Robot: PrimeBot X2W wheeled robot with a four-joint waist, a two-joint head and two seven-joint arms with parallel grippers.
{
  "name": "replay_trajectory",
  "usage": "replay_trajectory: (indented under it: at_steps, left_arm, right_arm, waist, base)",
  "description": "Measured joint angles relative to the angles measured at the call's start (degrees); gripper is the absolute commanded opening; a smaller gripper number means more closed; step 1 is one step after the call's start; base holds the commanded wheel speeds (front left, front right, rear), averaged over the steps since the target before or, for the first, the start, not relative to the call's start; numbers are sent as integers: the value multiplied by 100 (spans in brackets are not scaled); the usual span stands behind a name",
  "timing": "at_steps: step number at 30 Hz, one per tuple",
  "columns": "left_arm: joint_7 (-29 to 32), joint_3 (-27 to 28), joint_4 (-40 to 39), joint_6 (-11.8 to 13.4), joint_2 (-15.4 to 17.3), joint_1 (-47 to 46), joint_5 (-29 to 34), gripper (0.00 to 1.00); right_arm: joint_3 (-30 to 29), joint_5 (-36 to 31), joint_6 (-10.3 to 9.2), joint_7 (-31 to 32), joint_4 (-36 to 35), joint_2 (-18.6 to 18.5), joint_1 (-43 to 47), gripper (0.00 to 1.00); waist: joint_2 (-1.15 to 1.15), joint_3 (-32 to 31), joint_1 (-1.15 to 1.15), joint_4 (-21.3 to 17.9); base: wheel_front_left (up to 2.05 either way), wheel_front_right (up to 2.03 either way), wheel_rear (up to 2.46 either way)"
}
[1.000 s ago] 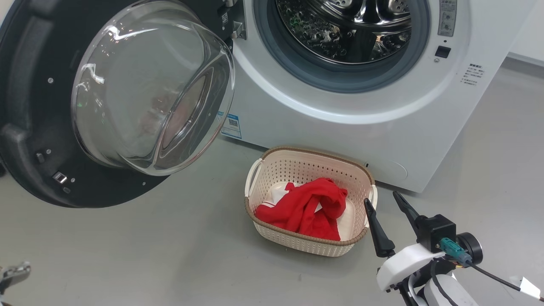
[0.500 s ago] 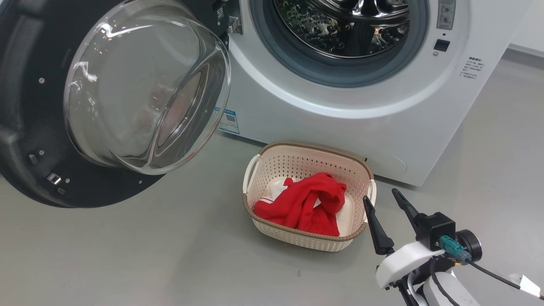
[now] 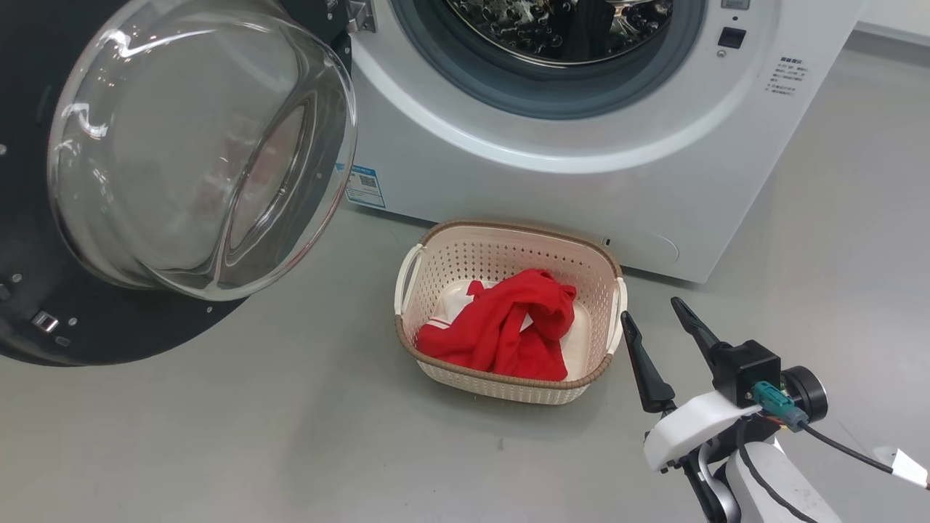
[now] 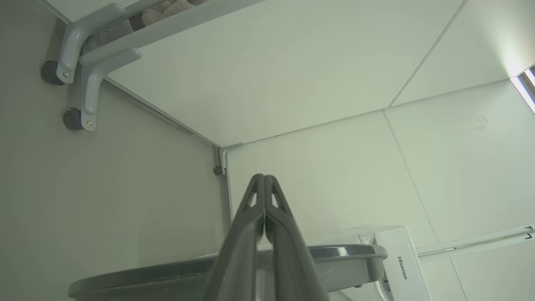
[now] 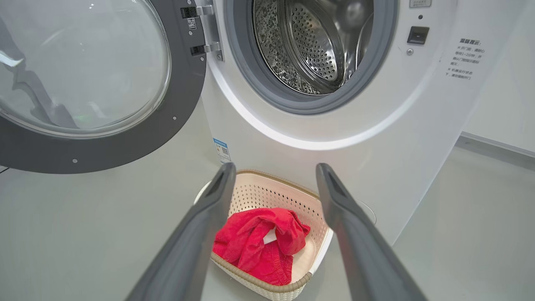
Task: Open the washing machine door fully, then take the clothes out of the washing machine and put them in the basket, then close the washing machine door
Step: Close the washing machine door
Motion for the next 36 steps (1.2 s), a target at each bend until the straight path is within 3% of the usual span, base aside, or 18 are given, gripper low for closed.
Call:
replay_trajectory:
  at_steps: [9, 13, 20, 36]
  left_arm:
    - [579, -346, 499, 10, 299, -151, -147, 0]
    - [859, -645, 749, 10, 324, -347, -147, 0]
    - [1007, -702, 992, 18, 376, -547, -147, 0]
    - [1860, -797, 1239, -584, 392, -636, -608, 0]
  right_arm:
    - [-14, -13, 1, 0, -18, -78, -109, 100]
    - [-80, -14, 8, 0, -47, -156, -224, 100]
    - [-96, -16, 24, 0, -46, -163, -241, 100]
    - [-121, -45, 24, 0, -23, -183, -298, 100]
  waist:
    - [0, 264, 0, -228]
    - [0, 435, 0, -318]
    - [0, 501, 0, -330]
    - [0, 447, 0, -239]
  base:
    - [0, 0, 0]
    - [0, 0, 0]
    - [0, 0, 0]
    - [0, 0, 0]
